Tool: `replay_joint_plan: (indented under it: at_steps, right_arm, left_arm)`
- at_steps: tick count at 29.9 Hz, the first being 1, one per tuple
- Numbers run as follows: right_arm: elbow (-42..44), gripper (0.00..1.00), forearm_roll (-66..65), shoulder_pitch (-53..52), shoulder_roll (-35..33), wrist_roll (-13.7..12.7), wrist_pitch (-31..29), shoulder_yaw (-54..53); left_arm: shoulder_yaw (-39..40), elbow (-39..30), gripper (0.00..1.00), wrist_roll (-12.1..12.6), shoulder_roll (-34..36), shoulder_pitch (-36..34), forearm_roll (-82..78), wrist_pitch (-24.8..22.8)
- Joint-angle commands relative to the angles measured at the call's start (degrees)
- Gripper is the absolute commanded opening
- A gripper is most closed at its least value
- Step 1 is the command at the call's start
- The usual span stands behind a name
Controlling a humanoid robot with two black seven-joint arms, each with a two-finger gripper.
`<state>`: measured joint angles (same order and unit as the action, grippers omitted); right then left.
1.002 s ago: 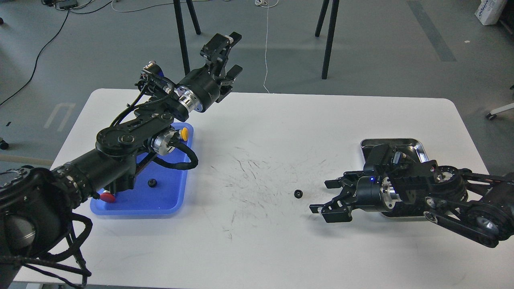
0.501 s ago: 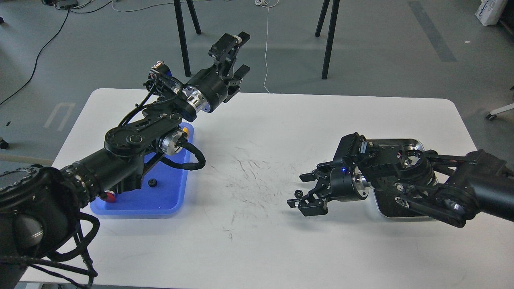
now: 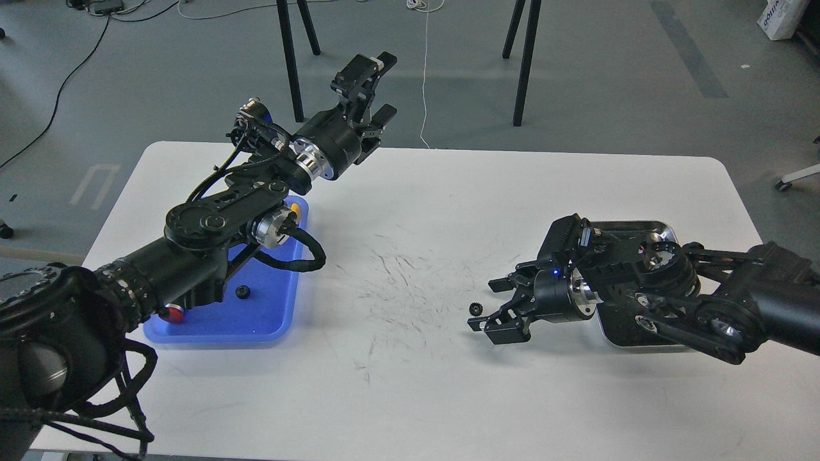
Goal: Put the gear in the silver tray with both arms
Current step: 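Lower the right gripper and grasp the black gear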
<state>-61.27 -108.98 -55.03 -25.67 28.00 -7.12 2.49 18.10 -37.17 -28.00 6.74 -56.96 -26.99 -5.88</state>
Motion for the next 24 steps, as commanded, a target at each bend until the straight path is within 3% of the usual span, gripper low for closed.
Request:
replay_joint_plan:
  at_steps: [1,14,24]
  right_arm:
    - [0.88,0.82,0.00,0.01,0.09,0.00,0.00,0.50]
    - [1.76,0.66,-0.09,0.01,0.53,-0.22,-0.09,1.82]
    - [3.26,0.59,0.00,-0.08,2.02,-0.22,-0.09,1.82]
  left_arm:
    - [0.00,0.00,1.00,0.00,0.12,0.10,0.00,0.00]
    - [0.00,0.00,1.00,0.00,0.38,0.27,0.09,0.00]
    - [-0.09,0.00,1.00,0.00,0.47,0.27,0.09,0.00]
